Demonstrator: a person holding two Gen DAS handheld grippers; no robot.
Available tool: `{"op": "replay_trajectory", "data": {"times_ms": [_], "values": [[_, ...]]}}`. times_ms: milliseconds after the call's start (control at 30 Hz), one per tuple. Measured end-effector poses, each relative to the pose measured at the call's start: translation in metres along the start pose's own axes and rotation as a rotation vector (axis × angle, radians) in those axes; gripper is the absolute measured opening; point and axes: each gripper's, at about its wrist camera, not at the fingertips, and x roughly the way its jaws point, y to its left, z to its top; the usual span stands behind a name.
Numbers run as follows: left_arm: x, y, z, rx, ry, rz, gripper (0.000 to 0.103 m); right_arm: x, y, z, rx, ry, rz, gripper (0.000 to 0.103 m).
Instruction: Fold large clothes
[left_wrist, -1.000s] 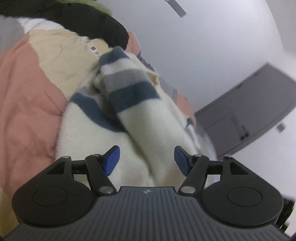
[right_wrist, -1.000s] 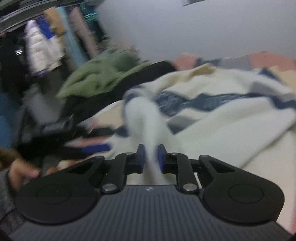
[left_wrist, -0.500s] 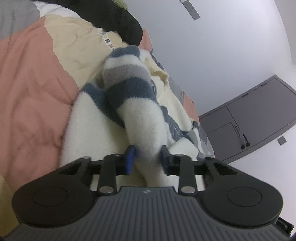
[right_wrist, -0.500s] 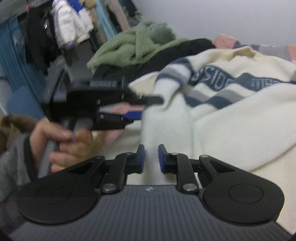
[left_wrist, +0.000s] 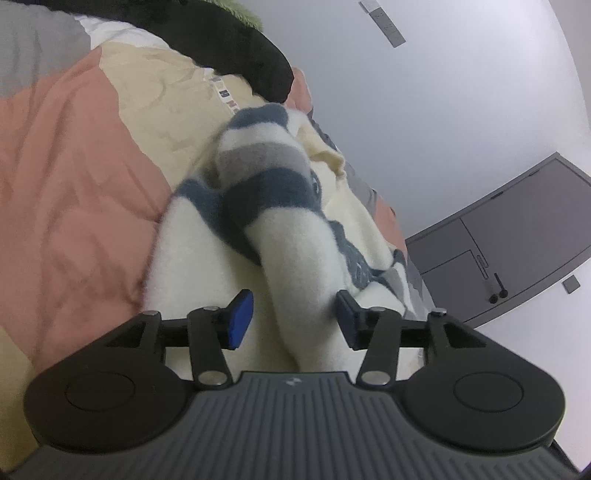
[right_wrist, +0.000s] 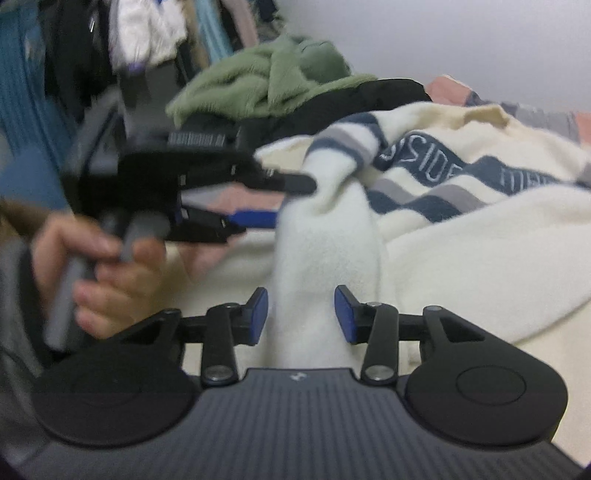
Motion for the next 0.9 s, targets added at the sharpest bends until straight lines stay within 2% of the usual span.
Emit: {"op": "replay_trajectory", "data": {"times_ms": [100,133,200,267,333,467,567,633,700,800,900], "values": [[-0.001,0.0,0.001,0.003,-0.003,0.009,0.058,0.007,0.013,-0.003,-0.11,0.045,-0.066,0.043],[-0.001,0.0,0.001,0.003,-0.003,0.01,0.058,0.008,0.016,-0.004,-0.143,0.054,-0.089,0.04],[-0.002,0.0,0.001,0.001,-0.004,0.012,0.058,0.007,0.023,-0.005,-0.2,0.059,-0.14,0.024],[-0.003,0.0,0.002,0.0,-0.006,0.01,0.058,0.002,0.021,-0.002,-0.195,0.051,-0.161,0.01],[-0.005,0.0,0.001,0.003,-0.01,0.007,0.058,-0.01,0.011,0.005,-0.135,0.004,-0.168,0.009],[-0.006,-0.004,0.0,0.026,-0.011,-0.018,0.061,-0.046,-0.025,0.025,0.013,-0.156,-0.182,0.009],[-0.006,-0.012,-0.003,0.08,-0.014,0.016,0.061,-0.063,-0.062,0.034,0.16,-0.225,-0.212,0.004],[-0.006,-0.015,-0.006,0.112,-0.012,0.027,0.061,-0.065,-0.088,0.034,0.23,-0.235,-0.287,0.004],[-0.007,-0.016,-0.007,0.11,-0.004,0.023,0.061,-0.06,-0.118,0.03,0.335,-0.208,-0.328,0.004],[-0.007,-0.017,-0.009,0.125,0.0,0.043,0.061,-0.05,-0.146,0.021,0.454,-0.169,-0.298,0.004],[-0.007,-0.017,-0.01,0.145,0.0,0.067,0.061,-0.047,-0.142,0.016,0.478,-0.176,-0.25,0.007]]}}
